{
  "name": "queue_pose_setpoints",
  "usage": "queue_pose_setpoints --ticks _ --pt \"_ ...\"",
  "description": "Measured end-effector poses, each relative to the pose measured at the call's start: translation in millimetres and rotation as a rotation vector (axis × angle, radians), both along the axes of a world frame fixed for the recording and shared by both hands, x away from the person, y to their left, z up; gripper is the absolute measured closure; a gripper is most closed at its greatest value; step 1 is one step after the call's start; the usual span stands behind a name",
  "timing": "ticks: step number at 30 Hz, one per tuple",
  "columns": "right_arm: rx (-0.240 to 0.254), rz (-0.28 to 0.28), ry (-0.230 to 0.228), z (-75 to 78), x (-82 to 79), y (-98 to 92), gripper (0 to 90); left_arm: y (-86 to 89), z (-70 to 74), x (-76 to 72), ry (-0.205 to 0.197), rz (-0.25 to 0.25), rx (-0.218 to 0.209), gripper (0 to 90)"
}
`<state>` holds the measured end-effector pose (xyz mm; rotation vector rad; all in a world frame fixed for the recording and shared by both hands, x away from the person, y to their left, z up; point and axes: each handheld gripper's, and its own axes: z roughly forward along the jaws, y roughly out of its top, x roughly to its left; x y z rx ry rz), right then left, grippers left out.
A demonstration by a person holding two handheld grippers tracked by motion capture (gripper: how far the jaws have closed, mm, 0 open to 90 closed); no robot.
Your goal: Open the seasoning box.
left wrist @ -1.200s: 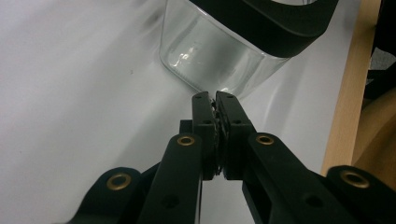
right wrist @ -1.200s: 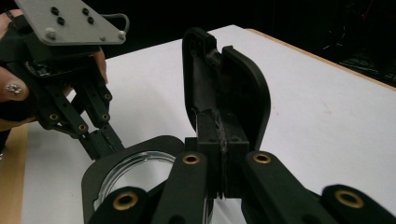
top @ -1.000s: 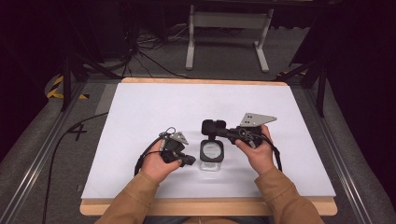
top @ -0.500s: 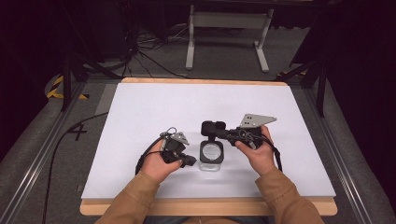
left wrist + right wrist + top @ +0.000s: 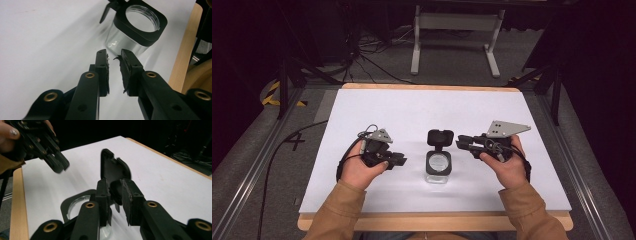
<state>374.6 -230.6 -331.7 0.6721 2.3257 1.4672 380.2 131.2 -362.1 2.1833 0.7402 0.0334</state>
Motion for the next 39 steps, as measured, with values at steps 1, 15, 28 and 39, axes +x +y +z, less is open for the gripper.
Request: queue_pose_setpoints --ticks 1,15,28,39 --pt "-0.005 -0.008 0.001 0.6 0.1 -2.9 74.8 3.8 1.6 0.5 -0.003 0.012 0.000 75.1" --pt "-0.105 -0.248 0.100 -5.2 15.2 -68.7 56.1 36.5 0.0 15.2 -0.017 0.123 0.025 58.4" --pt "-0.157 -0.389 0.200 -39.5 33.4 -120.0 46.5 50.6 -25.7 37.0 -0.043 0.211 0.114 43.8" --pt "-0.222 -0.455 0.278 -76.8 49.3 -129.8 43.7 54.0 -49.4 47.9 -0.010 0.237 0.172 36.4"
